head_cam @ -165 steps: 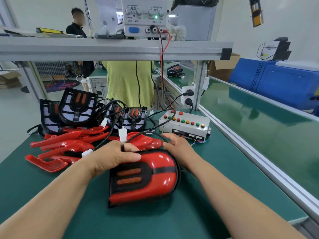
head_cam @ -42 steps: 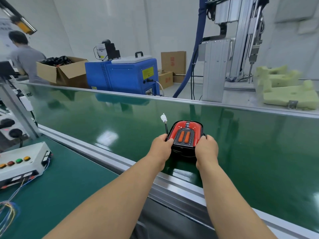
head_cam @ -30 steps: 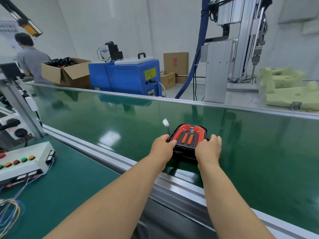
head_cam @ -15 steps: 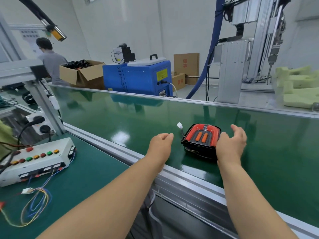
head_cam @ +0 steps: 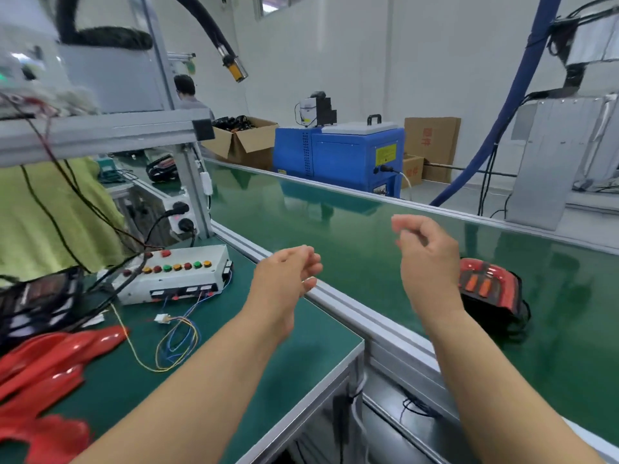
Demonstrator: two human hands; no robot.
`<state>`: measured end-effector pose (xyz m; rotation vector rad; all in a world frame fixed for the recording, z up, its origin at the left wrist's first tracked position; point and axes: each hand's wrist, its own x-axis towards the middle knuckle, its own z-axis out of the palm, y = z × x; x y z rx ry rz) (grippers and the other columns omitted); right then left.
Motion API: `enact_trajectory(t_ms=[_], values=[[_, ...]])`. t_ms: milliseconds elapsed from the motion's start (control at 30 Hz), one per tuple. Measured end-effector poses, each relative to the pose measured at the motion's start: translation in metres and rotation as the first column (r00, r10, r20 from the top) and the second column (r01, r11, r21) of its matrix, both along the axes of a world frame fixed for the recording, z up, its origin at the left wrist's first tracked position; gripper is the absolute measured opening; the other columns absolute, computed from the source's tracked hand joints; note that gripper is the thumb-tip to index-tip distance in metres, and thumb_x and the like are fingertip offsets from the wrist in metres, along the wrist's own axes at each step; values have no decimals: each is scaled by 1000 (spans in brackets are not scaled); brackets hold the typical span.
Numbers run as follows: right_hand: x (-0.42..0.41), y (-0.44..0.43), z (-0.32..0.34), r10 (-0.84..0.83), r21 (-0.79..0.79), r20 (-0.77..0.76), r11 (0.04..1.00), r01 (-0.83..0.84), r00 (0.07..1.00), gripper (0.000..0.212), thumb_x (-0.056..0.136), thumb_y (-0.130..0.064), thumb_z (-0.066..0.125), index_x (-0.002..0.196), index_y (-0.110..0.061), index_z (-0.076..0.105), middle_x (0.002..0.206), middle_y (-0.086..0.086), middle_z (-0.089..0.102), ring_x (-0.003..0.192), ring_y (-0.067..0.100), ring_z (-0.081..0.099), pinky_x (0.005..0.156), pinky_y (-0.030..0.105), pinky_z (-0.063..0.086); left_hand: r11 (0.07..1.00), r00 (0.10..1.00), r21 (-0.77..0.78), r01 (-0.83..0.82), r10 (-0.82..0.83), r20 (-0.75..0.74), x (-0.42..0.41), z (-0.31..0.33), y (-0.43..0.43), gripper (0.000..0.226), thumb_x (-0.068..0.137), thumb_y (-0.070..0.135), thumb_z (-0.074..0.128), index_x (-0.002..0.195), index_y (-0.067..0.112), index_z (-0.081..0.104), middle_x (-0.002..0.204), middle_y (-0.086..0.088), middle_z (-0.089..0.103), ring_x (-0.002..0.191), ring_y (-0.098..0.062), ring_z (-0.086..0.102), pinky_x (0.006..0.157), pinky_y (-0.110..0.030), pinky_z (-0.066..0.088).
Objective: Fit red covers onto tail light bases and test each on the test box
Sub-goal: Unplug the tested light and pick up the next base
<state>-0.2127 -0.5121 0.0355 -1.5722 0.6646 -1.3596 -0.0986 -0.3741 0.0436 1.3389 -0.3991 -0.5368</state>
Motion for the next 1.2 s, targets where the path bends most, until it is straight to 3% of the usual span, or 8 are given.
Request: enact_trajectory(t_ms=[100, 200, 433, 633, 967, 1067, 1200], values=[[32, 30, 5, 152, 13, -2, 988, -152, 988, 38, 89, 0, 50, 82, -31, 71, 83, -19, 72, 77, -2, 63, 70, 10, 47, 998, 999, -48, -51, 50, -19, 7, 4, 29, 14, 99, 14, 55, 93, 10, 66, 95, -8, 72, 87, -18, 68, 81, -29, 54], [60, 61, 4, 280, 27, -48, 960, -279, 959, 34, 89, 0, 51, 85, -26, 73, 83, -14, 72, 81, -1, 64, 73, 10, 47, 992, 994, -71, -107, 107, -10, 17, 6, 57, 17, 100, 15, 53, 92, 11, 67, 94, -6, 72, 85, -16, 68, 80, -28, 53], [123, 139, -1, 551, 47, -167, 833, -552, 817, 27, 91, -5, 55, 87, -25, 73, 78, -14, 70, 64, -6, 56, 62, 10, 44, 960, 963, -78, -270, 269, -22, 51, 4, 123, 18, 101, 16, 52, 93, 11, 68, 92, -3, 73, 86, -14, 70, 77, -25, 54], [177, 210, 1, 691, 42, -246, 708, -705, 679, 24, 95, -9, 52, 91, -20, 74, 92, -6, 73, 92, 13, 66, 88, 32, 53, 909, 913, -89, -408, 409, -9, 83, -1, 185, 21, 101, 14, 51, 94, 11, 70, 91, -2, 77, 82, -10, 73, 76, -26, 53], [239, 310, -6, 799, 28, -282, 561, -827, 532, 22, 94, -5, 52, 103, -14, 70, 99, -1, 71, 97, 14, 64, 92, 29, 50, 812, 815, -88, -577, 579, -3, 128, -15, 277, 20, 101, 9, 52, 102, 8, 72, 97, -8, 77, 93, -18, 74, 80, -29, 59], [252, 334, -16, 823, 29, -301, 512, -858, 481, 23, 94, -8, 52, 108, -15, 68, 100, -4, 70, 96, 10, 64, 88, 22, 49, 781, 782, -62, -622, 623, 10, 138, -21, 301, 19, 99, 10, 54, 96, 10, 73, 95, -8, 78, 93, -21, 74, 82, -33, 60], [268, 357, -31, 848, 52, -316, 462, -885, 424, 27, 95, -10, 53, 118, -18, 65, 107, -10, 67, 94, -5, 59, 81, 2, 42, 693, 693, 34, -720, 716, 82, 151, -33, 334, 13, 98, 16, 59, 99, 17, 72, 98, -2, 76, 96, -13, 72, 81, -27, 56]])
